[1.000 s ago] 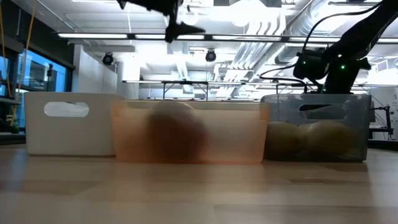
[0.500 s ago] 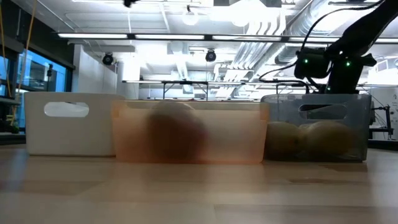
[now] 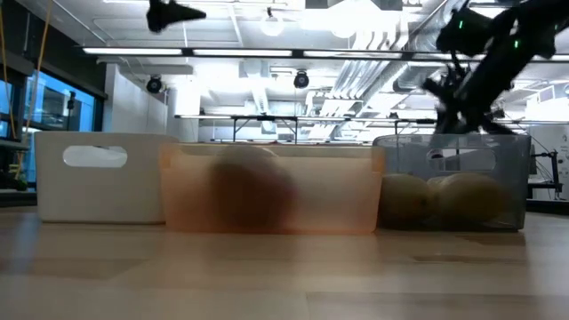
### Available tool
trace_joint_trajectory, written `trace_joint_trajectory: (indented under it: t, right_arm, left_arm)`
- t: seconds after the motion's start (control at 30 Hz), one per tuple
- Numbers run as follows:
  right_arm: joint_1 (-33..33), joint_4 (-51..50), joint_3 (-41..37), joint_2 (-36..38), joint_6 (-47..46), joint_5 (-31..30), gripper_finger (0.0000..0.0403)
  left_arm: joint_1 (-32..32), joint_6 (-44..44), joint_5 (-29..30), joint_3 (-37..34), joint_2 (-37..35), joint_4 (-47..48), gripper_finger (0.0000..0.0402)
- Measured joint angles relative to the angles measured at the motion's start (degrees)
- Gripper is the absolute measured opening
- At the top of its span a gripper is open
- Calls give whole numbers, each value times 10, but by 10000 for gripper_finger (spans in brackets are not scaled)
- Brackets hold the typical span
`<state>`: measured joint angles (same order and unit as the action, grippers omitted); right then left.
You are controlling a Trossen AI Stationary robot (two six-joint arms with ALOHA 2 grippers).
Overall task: Sort produce into baskets
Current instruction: Put the white garlic into the white bin
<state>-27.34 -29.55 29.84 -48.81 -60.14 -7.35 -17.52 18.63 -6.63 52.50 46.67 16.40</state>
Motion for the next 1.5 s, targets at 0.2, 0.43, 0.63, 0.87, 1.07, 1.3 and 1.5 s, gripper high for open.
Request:
trace_joint_trajectory:
  t: [0.2, 0.43, 0.63, 0.87, 1.07, 1.3, 1.5]
  right_arm:
    - [31, -70, 101, 23, -9, -32, 0]
    - [76, -293, 177, 0, -47, -26, 44]
    - [105, -309, 122, -4, -121, -16, 153]
    - [75, -227, 30, -7, -196, -57, 247]
    - [40, -175, 1, -47, -208, -55, 252]
    - [40, -113, 0, -127, -189, -46, 252]
    - [53, -128, 0, -177, -198, -46, 252]
  left_arm:
    - [0, 138, -21, -200, -34, -282, 390]
    - [0, 194, -26, -260, -26, -347, 390]
    - [-1, 193, -23, -260, -26, -344, 390]
    - [-1, 210, 41, -260, -26, -344, 390]
    - [-1, 234, 70, -260, -26, -344, 390]
    - [-1, 249, 88, -260, -26, -344, 390]
    - [-1, 263, 91, -260, -26, -344, 390]
